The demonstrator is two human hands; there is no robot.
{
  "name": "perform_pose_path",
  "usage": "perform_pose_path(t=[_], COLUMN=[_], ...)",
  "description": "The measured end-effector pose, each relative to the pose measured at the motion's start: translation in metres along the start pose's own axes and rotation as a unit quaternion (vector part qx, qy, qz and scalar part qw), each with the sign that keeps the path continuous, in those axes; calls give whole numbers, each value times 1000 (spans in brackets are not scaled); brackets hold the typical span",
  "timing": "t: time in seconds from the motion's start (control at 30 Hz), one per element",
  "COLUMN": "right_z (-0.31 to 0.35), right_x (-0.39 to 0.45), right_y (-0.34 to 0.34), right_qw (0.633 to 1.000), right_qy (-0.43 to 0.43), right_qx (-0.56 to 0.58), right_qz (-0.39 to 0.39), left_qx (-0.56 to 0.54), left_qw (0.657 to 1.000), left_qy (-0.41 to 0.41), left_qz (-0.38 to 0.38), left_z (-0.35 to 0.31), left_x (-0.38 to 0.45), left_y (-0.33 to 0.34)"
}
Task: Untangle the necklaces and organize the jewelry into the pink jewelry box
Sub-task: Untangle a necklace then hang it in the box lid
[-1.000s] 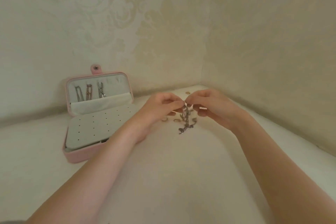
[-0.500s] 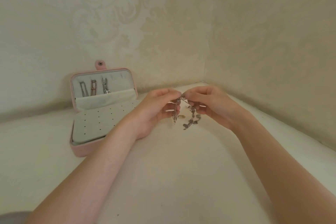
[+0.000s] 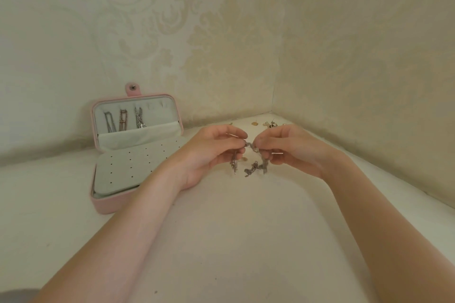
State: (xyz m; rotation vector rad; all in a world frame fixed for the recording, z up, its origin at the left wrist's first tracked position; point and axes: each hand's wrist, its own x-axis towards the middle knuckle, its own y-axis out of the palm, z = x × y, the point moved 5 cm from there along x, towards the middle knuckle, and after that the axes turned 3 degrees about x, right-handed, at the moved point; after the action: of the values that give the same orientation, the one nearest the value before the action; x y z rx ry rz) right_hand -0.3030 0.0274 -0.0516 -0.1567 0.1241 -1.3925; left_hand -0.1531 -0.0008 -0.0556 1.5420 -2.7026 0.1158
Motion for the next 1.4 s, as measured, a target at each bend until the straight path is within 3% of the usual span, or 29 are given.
perform_pose_path(t=[0.07, 0.3, 0.53, 0.83, 1.1, 1.4], right_z=[0, 9, 8, 1, -1, 0], right_x=[-1, -1, 2, 3, 5, 5], right_y=[4, -1, 6, 7, 10, 11], right_qw=[999, 997, 995, 998, 997, 993], right_qy=[6, -46, -29, 12, 31, 21], right_qx=[-38, -30, -71, -15, 19, 113], right_qz=[19, -50, -59, -58, -67, -32], left_qx=[-13, -31, 9, 134, 268, 264], left_qw=[1000, 999, 1000, 988, 954, 951], left_qy=[-1, -8, 7, 77, 128, 136], left_qz=[0, -18, -23, -18, -48, -85], left_z=[0, 0, 0, -7, -8, -11], left_x=[0, -1, -1, -4, -2, -2], left_y=[0, -2, -1, 1, 6, 4])
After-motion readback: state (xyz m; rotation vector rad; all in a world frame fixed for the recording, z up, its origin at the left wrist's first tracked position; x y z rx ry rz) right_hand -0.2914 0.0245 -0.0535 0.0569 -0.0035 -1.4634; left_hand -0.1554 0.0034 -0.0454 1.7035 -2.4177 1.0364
